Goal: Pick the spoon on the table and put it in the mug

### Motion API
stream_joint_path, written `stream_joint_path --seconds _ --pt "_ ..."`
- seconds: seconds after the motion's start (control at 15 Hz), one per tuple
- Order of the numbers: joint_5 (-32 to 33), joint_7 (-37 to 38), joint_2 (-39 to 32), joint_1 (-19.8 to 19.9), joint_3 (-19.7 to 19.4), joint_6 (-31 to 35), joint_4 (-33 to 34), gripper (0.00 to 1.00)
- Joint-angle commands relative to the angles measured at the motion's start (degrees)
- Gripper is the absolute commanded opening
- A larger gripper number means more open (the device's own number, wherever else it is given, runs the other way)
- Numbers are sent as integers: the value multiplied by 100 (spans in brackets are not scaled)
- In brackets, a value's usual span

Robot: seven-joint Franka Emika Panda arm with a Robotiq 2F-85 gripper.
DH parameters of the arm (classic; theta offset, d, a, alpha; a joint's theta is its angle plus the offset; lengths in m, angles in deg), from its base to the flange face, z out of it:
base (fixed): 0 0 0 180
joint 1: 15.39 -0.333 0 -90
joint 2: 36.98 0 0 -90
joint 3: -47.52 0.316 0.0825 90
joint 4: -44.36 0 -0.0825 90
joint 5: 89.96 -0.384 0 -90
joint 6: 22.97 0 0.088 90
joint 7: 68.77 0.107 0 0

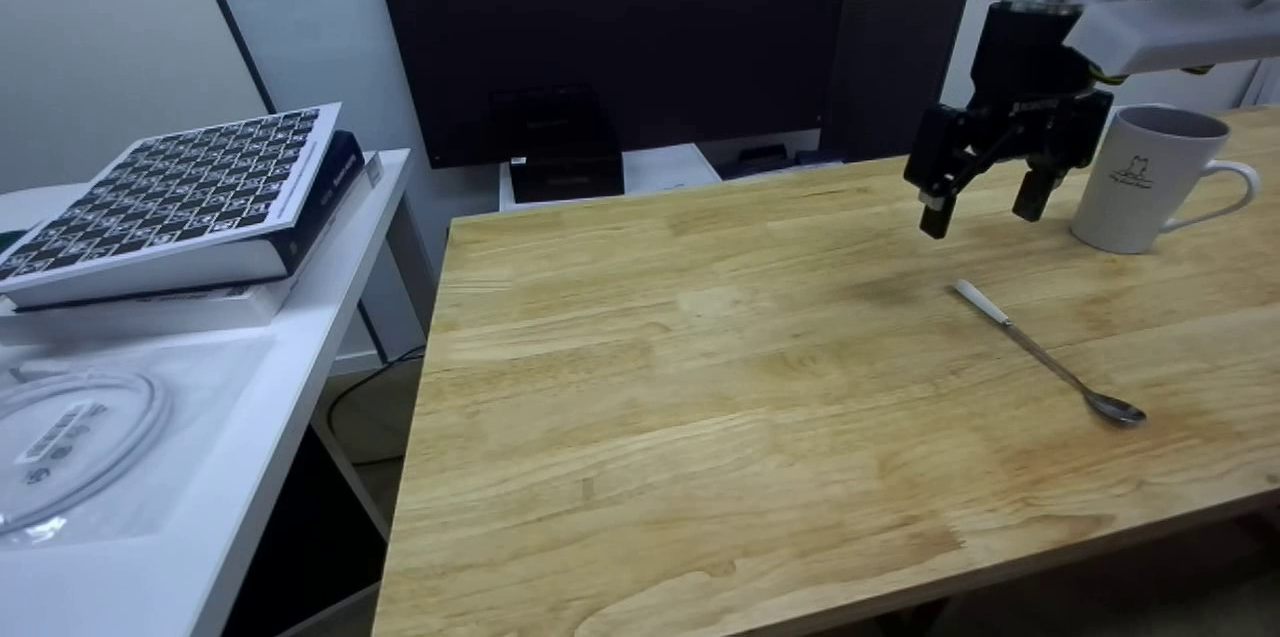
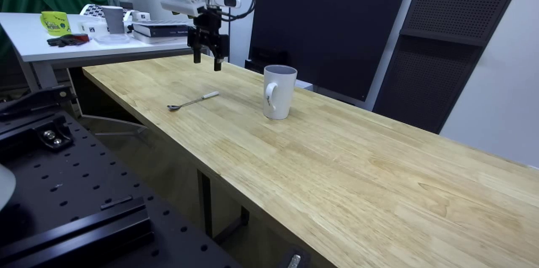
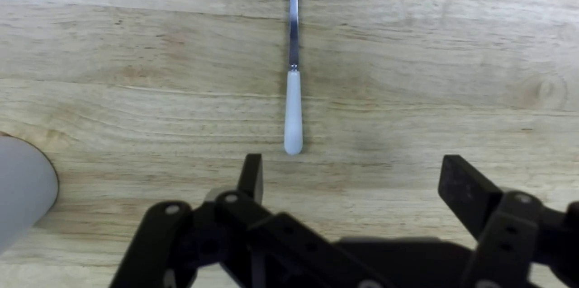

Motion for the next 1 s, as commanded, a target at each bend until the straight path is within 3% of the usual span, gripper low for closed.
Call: stream_joint_path --seconds 0.0,0.07,0.47,0.93 --pt "-154 -258 -107 139 93 -154 25 100" --pt "-61 -103 -73 -5 -26 -23 -9 100" --pt "-122 -244 -132 51 13 -62 -8 100" --pt "-171 -349 -317 68 12 870 -251 100"
